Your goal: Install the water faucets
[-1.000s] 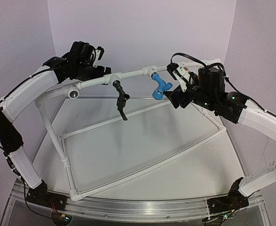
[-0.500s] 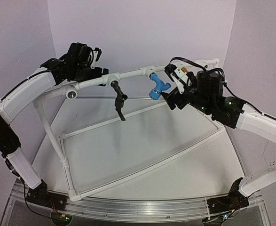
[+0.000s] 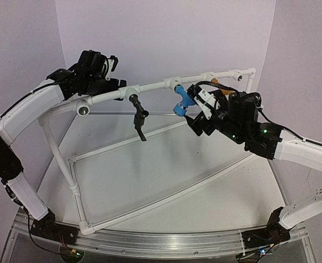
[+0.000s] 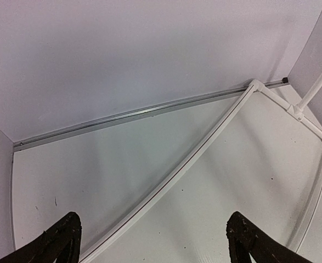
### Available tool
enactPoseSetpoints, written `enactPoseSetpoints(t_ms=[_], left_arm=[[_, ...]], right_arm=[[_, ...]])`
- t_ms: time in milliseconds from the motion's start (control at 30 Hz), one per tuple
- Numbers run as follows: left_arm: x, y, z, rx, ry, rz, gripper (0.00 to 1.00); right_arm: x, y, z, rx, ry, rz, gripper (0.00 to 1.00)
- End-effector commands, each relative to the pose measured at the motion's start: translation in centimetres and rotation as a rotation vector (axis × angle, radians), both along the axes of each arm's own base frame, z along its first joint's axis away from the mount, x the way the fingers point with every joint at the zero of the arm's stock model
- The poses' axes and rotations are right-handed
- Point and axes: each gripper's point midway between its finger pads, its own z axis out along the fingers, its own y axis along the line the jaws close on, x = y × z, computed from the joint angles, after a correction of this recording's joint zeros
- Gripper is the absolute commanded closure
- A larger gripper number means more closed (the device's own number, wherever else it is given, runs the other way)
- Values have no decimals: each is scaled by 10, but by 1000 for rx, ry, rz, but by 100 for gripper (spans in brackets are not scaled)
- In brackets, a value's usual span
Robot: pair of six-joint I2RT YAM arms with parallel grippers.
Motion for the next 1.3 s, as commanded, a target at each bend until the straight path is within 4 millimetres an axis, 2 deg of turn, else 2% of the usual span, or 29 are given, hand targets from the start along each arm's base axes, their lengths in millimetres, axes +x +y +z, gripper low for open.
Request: enactPoseSetpoints(t_ms=[0,333,500,700,933,1267], left_arm=[[-18,1,39,-74,-72,-30,9],[-19,1,38,-77,-68,-31,9],[-19,2,37,-79,-68,-26,9],[-18,1,36,-74,-68,-29,9],[-13,-4,35,-68,-67,-40,9],[-8,-8,34,-60,-67,-45,9]], right_arm=[[-3,7,16,40,-42,26,2],[-10,29,52,111,-93,65,2],[-12,33,72,178,-99,63,2],[-9,24,100,279,-102,16,2],[-8,11,119,342,-99,-33,2],[5,-19,114,314,-78,-129,2]])
